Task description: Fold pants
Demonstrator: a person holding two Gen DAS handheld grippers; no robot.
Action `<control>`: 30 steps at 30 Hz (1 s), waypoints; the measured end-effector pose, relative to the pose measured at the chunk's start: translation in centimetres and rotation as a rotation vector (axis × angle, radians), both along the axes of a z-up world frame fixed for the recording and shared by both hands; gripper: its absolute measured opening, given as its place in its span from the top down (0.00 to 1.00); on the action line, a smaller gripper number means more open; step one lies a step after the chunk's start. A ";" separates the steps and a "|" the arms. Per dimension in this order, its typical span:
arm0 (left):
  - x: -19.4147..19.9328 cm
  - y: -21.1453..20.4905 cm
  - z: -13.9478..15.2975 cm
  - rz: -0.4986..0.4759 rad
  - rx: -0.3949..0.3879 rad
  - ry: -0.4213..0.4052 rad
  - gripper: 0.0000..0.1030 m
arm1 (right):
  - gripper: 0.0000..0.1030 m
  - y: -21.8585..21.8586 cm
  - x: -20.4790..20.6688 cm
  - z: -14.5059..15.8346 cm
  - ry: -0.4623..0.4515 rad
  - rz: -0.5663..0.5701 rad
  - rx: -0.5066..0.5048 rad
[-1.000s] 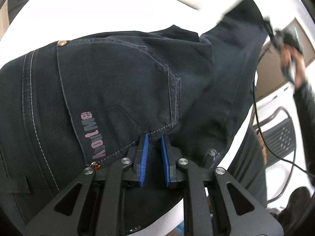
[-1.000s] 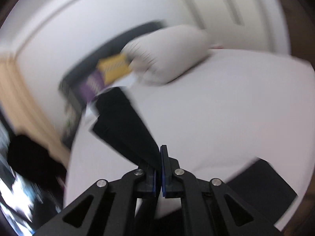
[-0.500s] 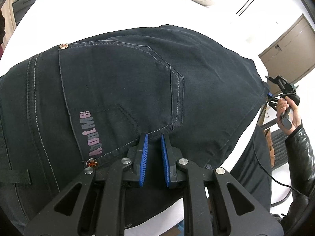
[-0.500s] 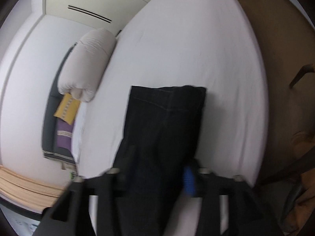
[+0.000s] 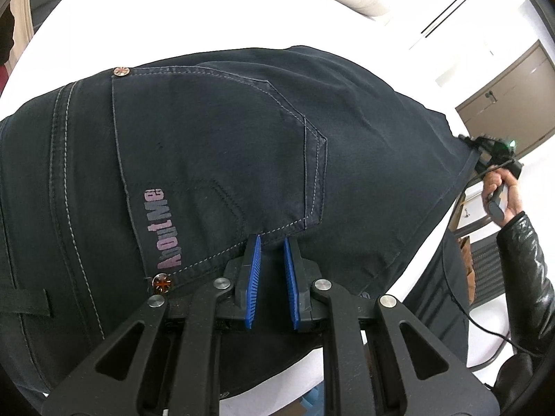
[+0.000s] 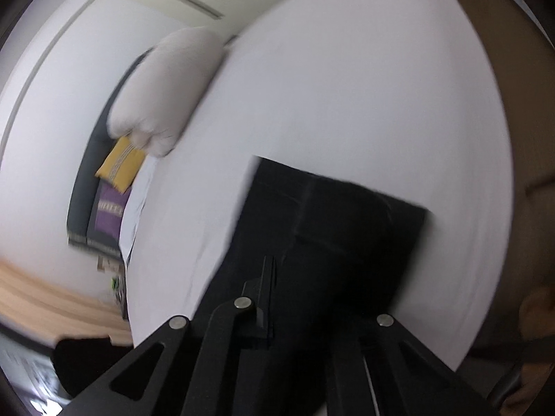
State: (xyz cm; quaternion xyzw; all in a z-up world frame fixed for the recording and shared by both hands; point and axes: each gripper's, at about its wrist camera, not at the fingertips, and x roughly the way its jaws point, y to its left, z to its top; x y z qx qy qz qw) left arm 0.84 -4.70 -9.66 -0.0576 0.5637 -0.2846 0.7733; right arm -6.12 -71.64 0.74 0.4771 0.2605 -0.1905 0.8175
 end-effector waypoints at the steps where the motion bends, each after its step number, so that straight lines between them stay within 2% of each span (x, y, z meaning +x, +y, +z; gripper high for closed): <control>1: -0.1 0.0 0.1 -0.001 0.000 -0.001 0.87 | 0.95 0.3 0.3 1.2 -0.029 0.021 -0.036; 4: -0.2 0.0 0.1 0.001 0.000 -0.002 0.87 | 0.95 0.5 0.3 4.4 -0.138 0.067 -0.119; 6: -0.3 0.1 0.1 0.002 -0.001 -0.003 0.87 | 0.95 -0.3 0.2 5.2 -0.194 0.071 -0.116; 7: -0.2 0.3 0.1 0.003 -0.003 -0.003 0.87 | 0.95 -0.8 0.2 4.9 -0.186 0.059 -0.101; 9: -0.3 0.5 0.0 0.004 -0.004 -0.003 0.87 | 0.95 -2.5 0.2 2.5 -0.132 0.024 -0.015; 12: -0.2 0.3 0.2 0.001 -0.003 -0.006 0.87 | 0.95 -4.4 -0.7 -3.4 0.060 -0.076 0.113; 13: -0.2 0.4 0.2 0.000 -0.004 -0.006 0.87 | 0.99 -4.6 -1.7 -4.9 0.043 -0.098 0.165; 14: -0.2 0.4 0.3 0.002 -0.005 -0.006 0.87 | 0.99 -4.5 -3.0 -5.8 -0.032 -0.123 0.198; 17: -0.1 0.3 0.4 0.002 0.001 -0.007 0.87 | 0.98 -4.2 -3.8 -5.8 -0.061 -0.135 0.224; 20: -0.2 0.1 0.4 0.004 0.003 -0.008 0.87 | 0.85 -4.6 -3.7 -5.2 -0.075 -0.122 0.272; 24: -0.3 0.1 0.4 0.006 0.004 -0.010 0.87 | 0.82 -3.7 -2.9 -3.4 0.013 -0.066 0.170; 25: -0.3 0.1 0.4 0.006 0.005 -0.010 0.87 | 0.85 -3.4 -2.6 -3.0 0.044 -0.052 0.142; 26: -0.3 0.0 0.4 0.006 0.005 -0.011 0.87 | 0.95 -3.1 -1.5 -2.7 0.068 -0.044 0.116; 28: -0.3 0.1 0.4 0.005 0.004 -0.011 0.87 | 0.95 -2.6 -0.4 -1.7 0.126 -0.020 0.051; 30: -0.3 0.1 0.4 0.006 0.004 -0.011 0.86 | 0.96 -1.9 1.4 0.2 0.137 0.038 -0.016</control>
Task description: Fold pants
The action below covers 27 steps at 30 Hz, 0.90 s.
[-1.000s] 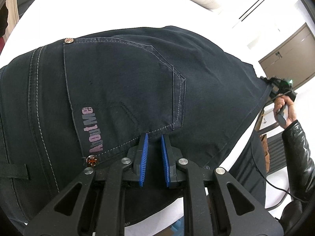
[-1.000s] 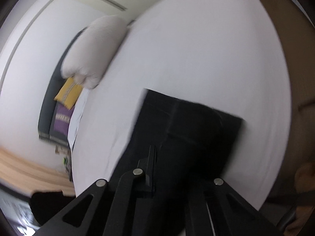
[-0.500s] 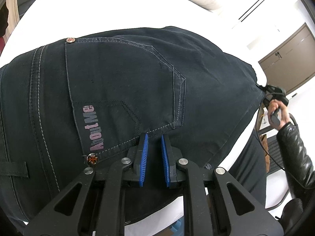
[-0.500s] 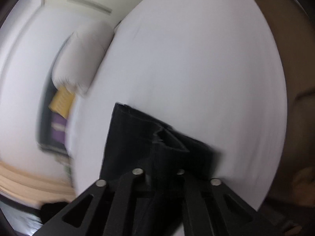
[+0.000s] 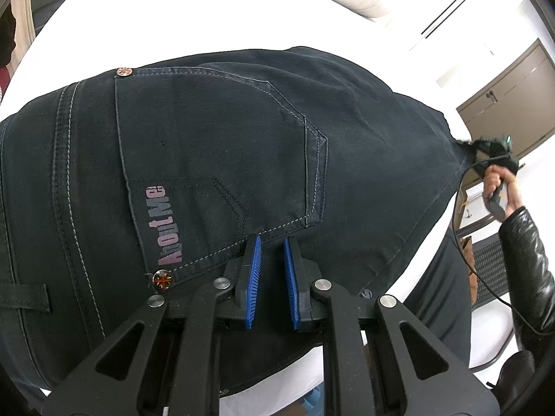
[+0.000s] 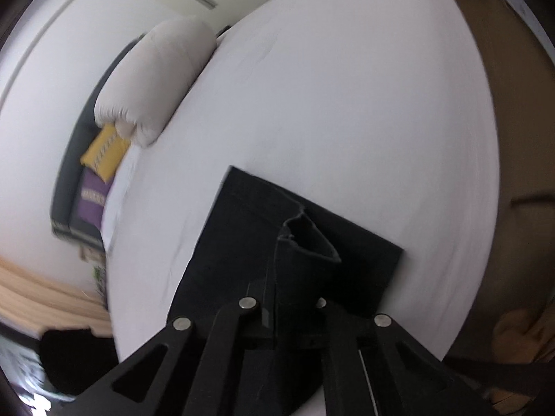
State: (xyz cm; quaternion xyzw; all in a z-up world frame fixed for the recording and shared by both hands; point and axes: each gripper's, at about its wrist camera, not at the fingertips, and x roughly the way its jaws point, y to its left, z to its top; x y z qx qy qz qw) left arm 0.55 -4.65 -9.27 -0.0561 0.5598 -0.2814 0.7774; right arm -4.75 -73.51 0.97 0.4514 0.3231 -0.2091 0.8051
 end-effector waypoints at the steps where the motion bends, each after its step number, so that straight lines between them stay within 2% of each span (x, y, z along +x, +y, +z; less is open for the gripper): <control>1: 0.0 0.0 0.0 0.000 0.000 -0.001 0.87 | 0.96 0.3 0.6 1.1 -0.007 0.024 -0.023; 4: 0.0 -0.1 0.0 0.002 0.002 -0.001 0.87 | 0.96 1.7 3.3 6.3 -0.074 0.110 -0.121; 7: 0.0 0.0 0.0 0.003 0.002 -0.002 0.86 | 0.97 3.2 5.2 11.8 -0.200 0.191 -0.181; 10: 0.0 0.0 0.0 0.004 -0.003 -0.001 0.86 | 0.97 3.7 4.8 14.4 -0.319 0.230 -0.182; 12: 0.0 0.1 -0.1 0.004 -0.003 -0.002 0.87 | 0.97 3.7 3.9 13.3 -0.311 0.209 -0.166; 13: -0.1 0.1 -0.1 0.003 -0.003 -0.003 0.87 | 0.97 2.9 3.8 11.5 -0.285 0.173 -0.133; 16: -0.3 0.3 0.0 0.001 -0.009 -0.004 0.87 | 0.97 -0.1 2.1 4.7 -0.182 0.029 0.031; 19: -0.4 0.4 0.0 0.002 -0.009 -0.005 0.87 | 0.96 -2.1 -0.2 -3.5 -0.005 -0.087 0.198; 20: -0.4 0.4 0.1 0.002 -0.007 -0.006 0.87 | 1.00 -2.3 -1.2 -4.8 -0.045 -0.101 0.239; 21: -0.4 0.4 0.1 0.002 -0.005 -0.006 0.87 | 1.00 -2.5 -2.2 -5.3 -0.114 -0.111 0.266; 22: -0.4 0.3 0.1 0.003 -0.002 -0.006 0.87 | 1.00 -2.5 -2.7 -5.4 -0.134 -0.116 0.280; 24: -0.5 0.0 0.1 0.003 0.005 -0.008 0.87 | 0.99 -2.3 -3.2 -4.9 -0.131 -0.119 0.274; 25: -0.5 -0.2 0.1 0.003 0.009 -0.009 0.87 | 0.95 -2.1 -3.3 -4.5 -0.130 -0.123 0.261; 27: -0.5 -0.4 0.1 0.006 0.010 -0.009 0.87 | 0.94 -1.5 -3.4 -3.7 -0.116 -0.121 0.212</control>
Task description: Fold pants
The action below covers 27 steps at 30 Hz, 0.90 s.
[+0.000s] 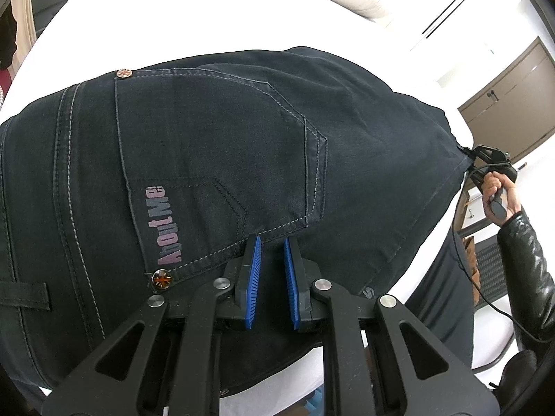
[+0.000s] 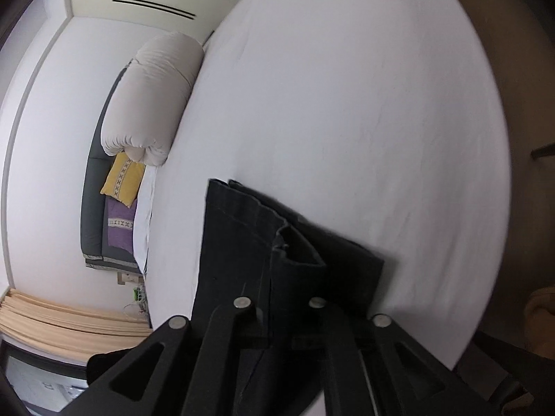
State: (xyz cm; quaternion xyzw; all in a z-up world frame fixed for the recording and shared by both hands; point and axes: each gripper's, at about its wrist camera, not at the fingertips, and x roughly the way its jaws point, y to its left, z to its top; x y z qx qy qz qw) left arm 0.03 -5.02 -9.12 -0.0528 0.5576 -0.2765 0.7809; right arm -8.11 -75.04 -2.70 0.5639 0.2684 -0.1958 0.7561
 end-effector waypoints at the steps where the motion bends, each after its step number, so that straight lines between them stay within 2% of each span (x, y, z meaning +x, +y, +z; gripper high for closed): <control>1: 0.0 -0.1 0.0 0.000 0.001 -0.001 0.86 | 0.94 -0.1 -0.4 -0.1 0.007 0.000 -0.005; 4: -0.1 -0.2 0.1 -0.001 0.001 -0.002 0.86 | 0.91 -0.3 -1.7 -0.7 -0.006 -0.021 0.039; 6: -0.1 -0.2 0.0 -0.002 0.001 -0.002 0.87 | 0.81 -0.5 -3.3 -1.3 -0.028 -0.049 0.066; 8: -0.1 -0.2 0.0 -0.001 0.000 -0.003 0.86 | 0.70 -0.8 -3.9 -0.5 -0.034 -0.068 0.032; 10: -0.1 -0.2 0.0 -0.001 0.001 -0.003 0.87 | 0.71 -1.0 -3.7 0.2 0.000 -0.049 -0.034; 11: -0.1 -0.2 0.0 -0.001 0.001 -0.003 0.87 | 0.85 -1.0 -3.2 0.6 0.049 -0.029 -0.075; 12: -0.1 -0.2 0.0 -0.001 0.001 -0.002 0.87 | 0.92 -1.1 -2.7 0.7 0.101 -0.010 -0.105; 16: -0.1 -0.2 0.1 -0.003 0.002 -0.004 0.86 | 0.93 -1.7 -2.5 0.0 0.139 0.011 -0.116; 20: -0.2 0.2 0.2 -0.004 -0.005 -0.003 0.86 | 0.93 -1.5 -2.8 0.0 0.149 -0.017 -0.128; 27: -0.3 0.9 0.4 0.004 -0.011 -0.012 0.86 | 0.93 -1.9 -4.8 -0.3 0.129 -0.081 -0.076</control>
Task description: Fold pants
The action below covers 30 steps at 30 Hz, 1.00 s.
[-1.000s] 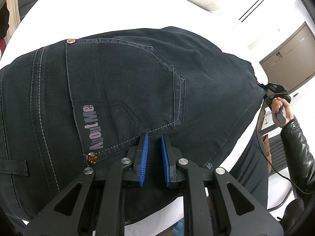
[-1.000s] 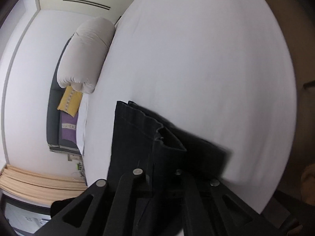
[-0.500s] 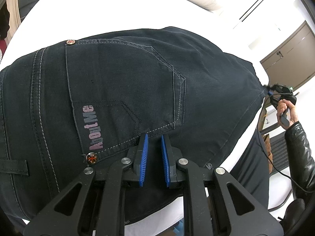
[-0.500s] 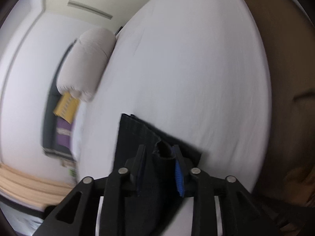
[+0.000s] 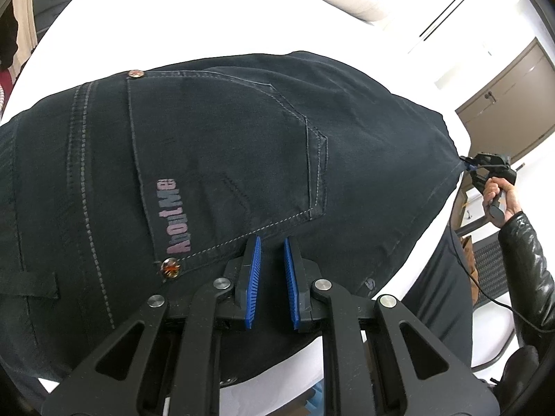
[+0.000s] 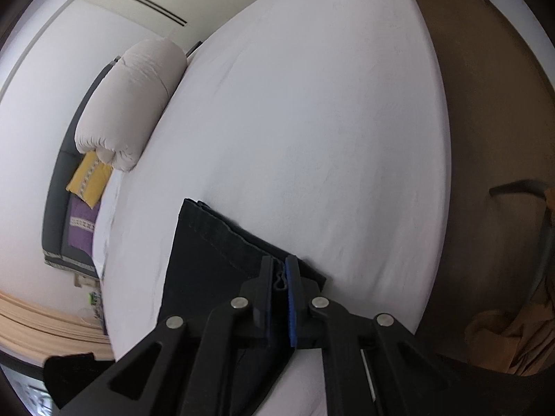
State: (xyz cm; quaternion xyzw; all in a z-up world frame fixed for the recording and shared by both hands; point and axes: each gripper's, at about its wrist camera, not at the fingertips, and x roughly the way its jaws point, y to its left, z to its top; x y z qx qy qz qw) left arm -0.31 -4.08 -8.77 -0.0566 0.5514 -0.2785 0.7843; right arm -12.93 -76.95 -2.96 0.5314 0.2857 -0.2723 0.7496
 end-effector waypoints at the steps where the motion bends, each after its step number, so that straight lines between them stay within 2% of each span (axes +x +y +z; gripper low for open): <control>1: -0.1 0.1 0.1 0.000 0.005 -0.005 0.86 | 0.91 -0.4 -0.9 0.1 0.023 -0.044 -0.007; 2: -0.2 0.1 0.1 0.000 0.010 -0.009 0.86 | 0.78 -0.7 -1.9 0.4 0.080 -0.095 -0.025; 3: -0.3 0.1 0.2 -0.002 0.013 -0.014 0.86 | 0.74 -0.9 -2.9 0.8 0.106 -0.134 -0.033; 5: -0.5 0.1 0.3 -0.005 0.021 -0.024 0.86 | 0.73 -0.5 -4.6 2.4 0.030 -0.107 -0.043; 7: -0.7 0.0 0.4 -0.008 0.031 -0.036 0.86 | 0.72 1.6 -5.3 4.7 -0.046 -0.002 -0.088; 9: -0.8 -0.3 0.4 -0.014 0.046 -0.048 0.86 | 0.72 6.0 -4.8 6.1 -0.152 0.188 -0.057; 11: -0.8 -0.4 0.4 -0.022 0.054 -0.058 0.86 | 0.72 10.8 -3.8 6.1 -0.209 0.347 -0.004; 13: -1.1 -0.3 0.5 -0.026 0.052 -0.060 0.86 | 0.72 15.9 -2.7 5.0 -0.227 0.471 0.082; 15: -1.3 -0.3 0.5 -0.027 0.048 -0.061 0.86 | 0.72 20.0 -1.5 2.9 -0.230 0.535 0.192; 17: -1.3 -0.2 0.4 -0.031 0.043 -0.064 0.86 | 0.72 23.0 -0.3 1.2 -0.195 0.583 0.247; 18: -1.3 -0.3 0.4 -0.033 0.042 -0.065 0.86 | 0.70 24.0 0.2 0.7 -0.176 0.594 0.255; 20: -1.4 -0.2 0.3 -0.029 0.034 -0.064 0.86 | 0.58 24.9 0.7 -0.3 -0.166 0.585 0.299; 27: -1.4 0.2 0.0 -0.024 0.016 -0.063 0.86 | 0.57 25.1 1.4 -0.6 -0.166 0.579 0.332; 30: -1.4 0.3 0.0 -0.025 0.012 -0.062 0.86 | 0.57 25.9 1.7 -1.5 -0.115 0.592 0.344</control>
